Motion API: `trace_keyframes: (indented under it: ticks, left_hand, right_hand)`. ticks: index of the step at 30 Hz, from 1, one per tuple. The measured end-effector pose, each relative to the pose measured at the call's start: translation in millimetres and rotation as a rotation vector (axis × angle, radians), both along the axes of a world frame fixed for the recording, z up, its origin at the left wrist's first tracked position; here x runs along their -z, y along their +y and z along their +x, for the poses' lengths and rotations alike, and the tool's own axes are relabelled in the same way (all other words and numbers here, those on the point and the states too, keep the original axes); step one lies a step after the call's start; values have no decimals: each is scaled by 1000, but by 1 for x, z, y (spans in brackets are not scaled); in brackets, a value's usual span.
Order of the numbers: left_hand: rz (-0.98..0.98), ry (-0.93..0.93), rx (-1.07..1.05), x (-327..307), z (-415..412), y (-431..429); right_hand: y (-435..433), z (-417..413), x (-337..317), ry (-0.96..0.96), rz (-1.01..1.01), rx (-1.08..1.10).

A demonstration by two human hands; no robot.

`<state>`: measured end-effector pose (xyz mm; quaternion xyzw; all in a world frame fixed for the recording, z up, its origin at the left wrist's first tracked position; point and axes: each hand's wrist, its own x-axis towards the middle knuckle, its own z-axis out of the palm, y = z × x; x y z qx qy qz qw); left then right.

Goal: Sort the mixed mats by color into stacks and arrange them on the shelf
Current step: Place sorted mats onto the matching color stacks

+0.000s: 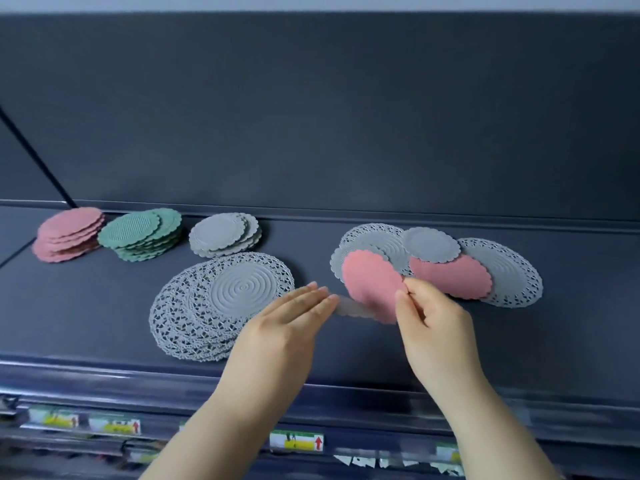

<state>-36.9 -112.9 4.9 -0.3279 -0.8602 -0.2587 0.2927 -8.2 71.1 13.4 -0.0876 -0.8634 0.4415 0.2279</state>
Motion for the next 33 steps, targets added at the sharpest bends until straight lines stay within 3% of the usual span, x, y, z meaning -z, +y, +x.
trace_keyframes:
  ticks: [5, 9, 16, 21, 26, 28, 31, 33]
  left_hand:
    - [104, 89, -40, -9, -40, -66]
    - [78, 68, -82, -11, -82, -145]
    - [59, 68, -68, -6, -148, -250]
    - [-7, 71, 65, -13, -181, -271]
    - [-82, 194, 94, -34, -217, -245]
    - [-177, 180, 114, -34, -227, -220]
    - [-607, -154, 152, -19, -226, -185]
    - [-797, -253, 110, -5, -223, -177]
  right_hand:
    - [-57, -38, -20, 66, 2, -29]
    - [-130, -78, -22, 107, -14, -17]
    - [-231, -127, -14, 35, -22, 65]
    - [-253, -133, -10, 31, -27, 202]
    - [-244, -124, -9, 35, -14, 339]
    - [-238, -118, -5, 23, -11, 370]
    - [-229, -107, 0, 22, 5, 390]
    - [-221, -102, 3, 8, 26, 382]
